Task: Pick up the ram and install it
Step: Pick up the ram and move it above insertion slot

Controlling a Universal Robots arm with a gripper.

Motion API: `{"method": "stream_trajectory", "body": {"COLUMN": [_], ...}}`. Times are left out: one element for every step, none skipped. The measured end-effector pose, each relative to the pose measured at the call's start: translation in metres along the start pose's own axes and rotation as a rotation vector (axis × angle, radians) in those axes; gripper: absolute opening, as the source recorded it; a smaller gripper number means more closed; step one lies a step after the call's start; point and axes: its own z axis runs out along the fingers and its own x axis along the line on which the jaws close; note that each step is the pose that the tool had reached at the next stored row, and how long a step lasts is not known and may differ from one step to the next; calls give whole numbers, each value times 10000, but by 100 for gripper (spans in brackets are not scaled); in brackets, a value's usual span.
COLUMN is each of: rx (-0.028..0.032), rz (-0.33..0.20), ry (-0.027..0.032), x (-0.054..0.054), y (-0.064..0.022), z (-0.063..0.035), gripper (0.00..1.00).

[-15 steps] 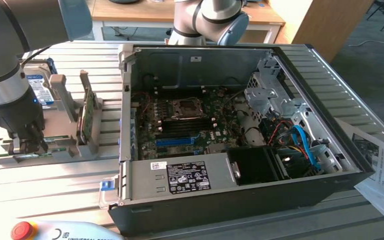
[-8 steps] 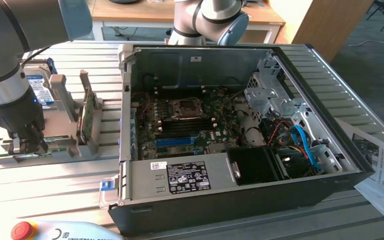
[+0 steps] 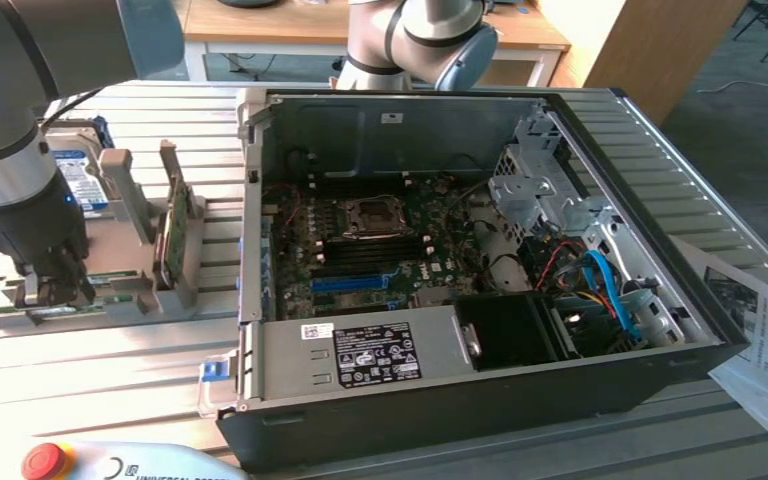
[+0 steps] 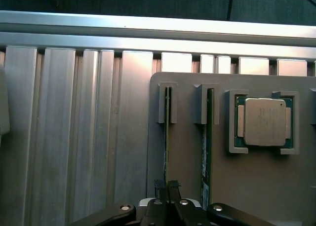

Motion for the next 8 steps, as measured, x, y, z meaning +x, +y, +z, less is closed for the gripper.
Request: {"method": "stream_trajectory", "body": {"rx": [-4, -8, -11, -13, -16, -21, -25, -29], "rz": [0, 0, -1, 0, 0, 0, -1, 0], "ry": [0, -1, -1, -1, -1, -1, 0, 0], "x": [0, 0, 0, 0, 0, 0, 0, 0], "y": [0, 1, 1, 2, 2, 3, 3, 4], "z": [-9, -18, -26, -37, -46, -58, -70, -84], "gripper": [12, 12, 12, 12, 12, 12, 12, 12]}}
